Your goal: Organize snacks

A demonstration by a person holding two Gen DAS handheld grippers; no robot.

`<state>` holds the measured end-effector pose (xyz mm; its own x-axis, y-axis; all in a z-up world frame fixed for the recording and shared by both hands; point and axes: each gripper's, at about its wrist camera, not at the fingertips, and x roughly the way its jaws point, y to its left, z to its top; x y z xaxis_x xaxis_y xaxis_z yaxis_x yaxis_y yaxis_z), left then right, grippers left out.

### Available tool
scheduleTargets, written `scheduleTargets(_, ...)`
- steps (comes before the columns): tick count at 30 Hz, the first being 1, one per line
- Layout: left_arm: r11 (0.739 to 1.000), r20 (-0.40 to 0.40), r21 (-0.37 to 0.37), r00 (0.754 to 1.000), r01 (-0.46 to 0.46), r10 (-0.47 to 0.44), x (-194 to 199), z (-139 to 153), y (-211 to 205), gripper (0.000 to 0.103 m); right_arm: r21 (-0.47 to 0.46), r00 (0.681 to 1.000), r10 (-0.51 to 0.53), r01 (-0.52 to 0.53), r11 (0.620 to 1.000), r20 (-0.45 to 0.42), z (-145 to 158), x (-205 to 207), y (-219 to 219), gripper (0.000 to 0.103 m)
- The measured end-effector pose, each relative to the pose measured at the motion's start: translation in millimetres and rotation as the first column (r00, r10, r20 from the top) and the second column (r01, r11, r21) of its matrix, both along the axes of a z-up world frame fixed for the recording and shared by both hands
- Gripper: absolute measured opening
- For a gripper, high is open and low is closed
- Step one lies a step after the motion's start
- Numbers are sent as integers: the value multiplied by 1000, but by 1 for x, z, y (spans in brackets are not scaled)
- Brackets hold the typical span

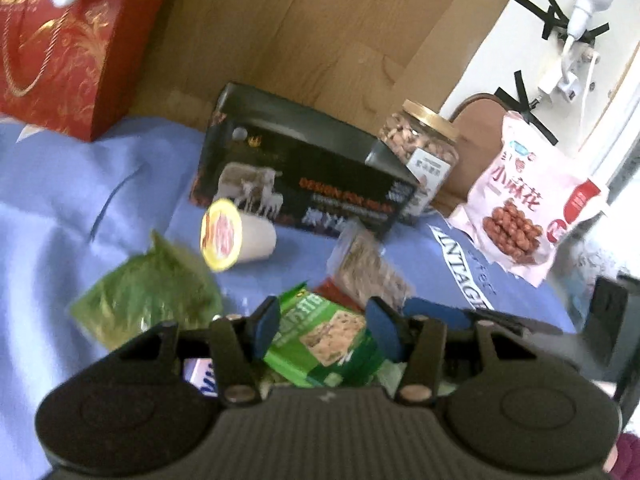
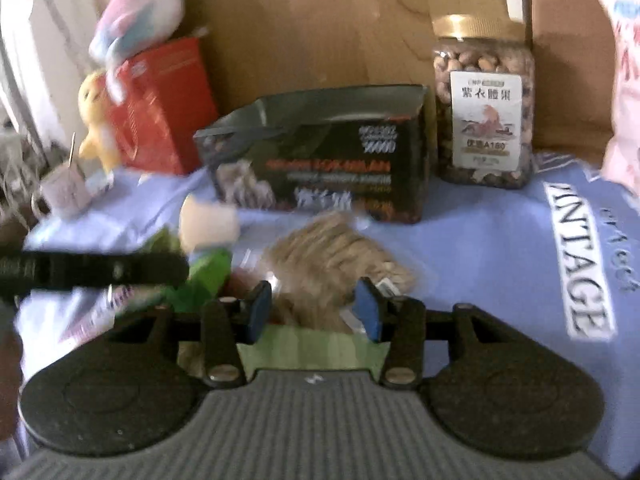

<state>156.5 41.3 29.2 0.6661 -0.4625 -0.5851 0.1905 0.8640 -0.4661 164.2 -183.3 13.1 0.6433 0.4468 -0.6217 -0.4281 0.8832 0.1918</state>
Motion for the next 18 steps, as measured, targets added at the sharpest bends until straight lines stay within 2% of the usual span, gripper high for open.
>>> scheduleTargets(2, 1000, -11, -27, 1000, -4, 3, -11, 0, 5, 49, -1, 1000, 23, -23, 1000, -4, -1, -18, -2, 51)
scheduleTargets(8, 991, 23, -130, 999, -21, 24, -55, 8, 39, 58, 146, 998, 25, -34, 989, 62, 16, -56, -18, 52)
scheduleTargets(9, 989, 26, -148, 999, -21, 25, -61, 9, 44, 58, 164, 997, 39, -50, 985, 71, 18, -61, -16, 60)
scheduleTargets(10, 984, 26, -176, 999, -14, 19, -68, 9, 51, 58, 168, 995, 57, -70, 983, 85, 20, -64, -10, 72)
scheduleTargets(12, 980, 22, -200, 1000, -9, 14, -78, 6, 59, 58, 133, 989, 88, -103, 986, 117, 24, -71, 3, 81)
scheduleTargets(14, 977, 13, -214, 1000, 2, 0, -89, 1, 65, 58, 68, 981, 124, -135, 988, 146, 23, -73, 20, 81)
scheduleTargets(16, 968, 4, -246, 999, 44, -44, -97, -6, 68, 58, 35, 980, 143, -149, 988, 137, 19, -67, 37, 84)
scheduleTargets(17, 964, 5, -258, 998, 66, -67, -101, -9, 69, 55, 30, 981, 149, -154, 988, 127, 16, -62, 43, 85)
scheduleTargets(18, 969, 3, -239, 998, 60, -61, -104, -10, 68, 55, 21, 980, 157, -160, 987, 119, 14, -60, 48, 85)
